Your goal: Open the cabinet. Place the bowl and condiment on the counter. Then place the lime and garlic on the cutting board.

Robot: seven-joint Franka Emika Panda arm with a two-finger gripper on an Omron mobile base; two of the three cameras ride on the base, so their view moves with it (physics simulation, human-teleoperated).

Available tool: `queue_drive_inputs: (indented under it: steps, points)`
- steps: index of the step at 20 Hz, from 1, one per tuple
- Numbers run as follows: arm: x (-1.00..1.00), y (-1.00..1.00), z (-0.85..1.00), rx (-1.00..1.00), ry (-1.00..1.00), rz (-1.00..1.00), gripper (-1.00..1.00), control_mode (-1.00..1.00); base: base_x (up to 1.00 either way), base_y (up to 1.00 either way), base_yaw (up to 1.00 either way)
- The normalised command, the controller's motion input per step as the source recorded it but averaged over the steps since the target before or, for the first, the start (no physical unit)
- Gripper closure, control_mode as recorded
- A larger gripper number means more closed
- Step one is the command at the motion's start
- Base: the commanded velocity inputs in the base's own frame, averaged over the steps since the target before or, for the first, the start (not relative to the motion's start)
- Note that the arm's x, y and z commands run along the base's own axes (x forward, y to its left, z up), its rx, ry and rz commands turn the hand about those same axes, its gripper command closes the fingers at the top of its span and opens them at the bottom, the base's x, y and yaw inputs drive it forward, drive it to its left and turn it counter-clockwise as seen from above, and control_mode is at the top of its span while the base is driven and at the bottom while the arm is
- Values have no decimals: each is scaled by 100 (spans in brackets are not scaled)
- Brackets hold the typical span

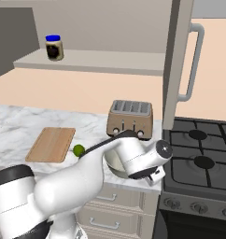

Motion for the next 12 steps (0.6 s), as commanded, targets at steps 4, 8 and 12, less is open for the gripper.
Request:
queue_drive_inputs:
  steps: [4,8,12]
  points:
    - [-44,0,32,-4,0,-1,-100,-100,0,0,0]
    - [-55,12,71,-7,0,-2,-100,-100,0,0,0]
    - [-40,31,69,-9,0,-2,-100,-100,0,0,0]
